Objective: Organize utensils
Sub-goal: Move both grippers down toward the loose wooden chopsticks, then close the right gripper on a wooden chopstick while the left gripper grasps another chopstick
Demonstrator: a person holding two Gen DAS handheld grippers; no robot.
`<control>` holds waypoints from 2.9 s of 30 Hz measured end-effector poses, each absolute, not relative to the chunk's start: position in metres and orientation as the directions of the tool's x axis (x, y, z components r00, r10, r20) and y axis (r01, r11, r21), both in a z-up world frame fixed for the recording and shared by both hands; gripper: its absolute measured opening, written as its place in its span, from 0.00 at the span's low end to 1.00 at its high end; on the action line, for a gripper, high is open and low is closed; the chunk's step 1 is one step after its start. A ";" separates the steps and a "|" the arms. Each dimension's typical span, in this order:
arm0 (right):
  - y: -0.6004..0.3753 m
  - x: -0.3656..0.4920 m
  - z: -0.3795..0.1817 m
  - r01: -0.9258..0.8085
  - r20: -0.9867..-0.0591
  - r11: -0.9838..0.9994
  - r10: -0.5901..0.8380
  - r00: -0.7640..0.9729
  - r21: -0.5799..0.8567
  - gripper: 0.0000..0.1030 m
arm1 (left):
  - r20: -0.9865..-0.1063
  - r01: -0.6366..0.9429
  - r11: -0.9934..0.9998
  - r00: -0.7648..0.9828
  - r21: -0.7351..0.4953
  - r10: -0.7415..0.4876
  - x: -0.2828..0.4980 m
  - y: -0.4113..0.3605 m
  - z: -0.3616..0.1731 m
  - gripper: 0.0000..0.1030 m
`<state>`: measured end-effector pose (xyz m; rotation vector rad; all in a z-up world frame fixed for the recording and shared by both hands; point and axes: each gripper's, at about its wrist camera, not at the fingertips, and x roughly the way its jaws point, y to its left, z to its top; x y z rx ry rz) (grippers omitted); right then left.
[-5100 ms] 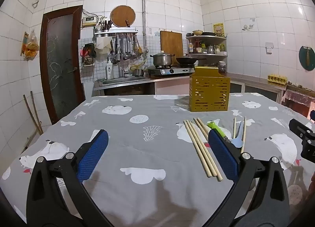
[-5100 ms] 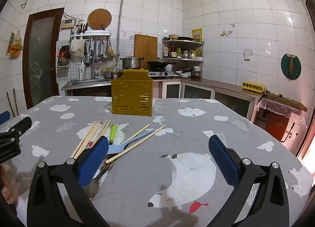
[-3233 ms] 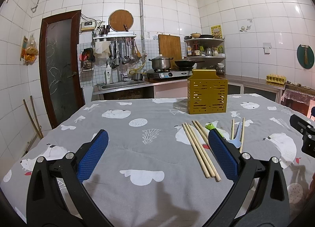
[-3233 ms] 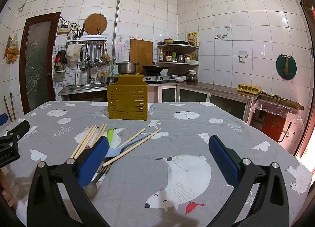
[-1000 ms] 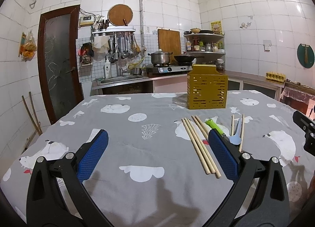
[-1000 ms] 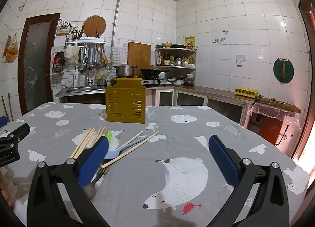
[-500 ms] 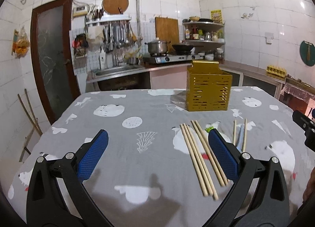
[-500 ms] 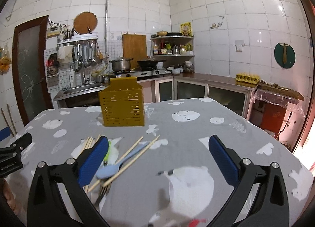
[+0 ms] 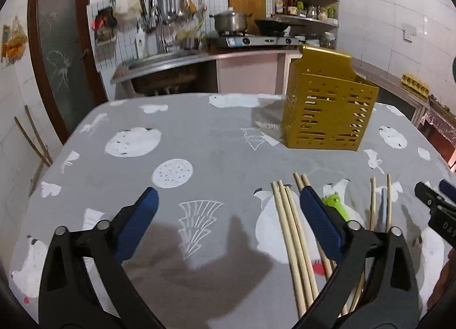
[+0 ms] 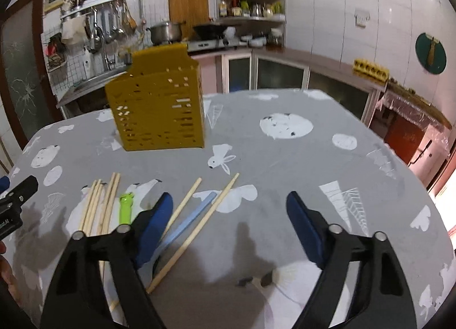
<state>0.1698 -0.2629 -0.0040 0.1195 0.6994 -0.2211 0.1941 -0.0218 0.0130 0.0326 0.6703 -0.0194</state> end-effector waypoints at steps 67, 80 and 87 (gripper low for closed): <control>-0.291 0.242 -0.057 0.249 -0.820 0.966 -0.081 0.567 0.077 0.08 | -0.835 0.086 0.995 0.544 -0.043 -0.083 0.264 -0.056 -0.045 0.43; -0.295 0.244 -0.059 0.252 -0.822 0.962 -0.061 0.567 0.103 0.08 | -0.863 0.102 0.994 0.505 0.031 -0.024 0.280 -0.070 -0.051 0.48; -0.294 0.246 -0.056 0.239 -0.818 0.964 -0.042 0.573 0.118 0.07 | -0.866 0.122 0.992 0.500 0.036 -0.030 0.282 -0.077 -0.047 0.18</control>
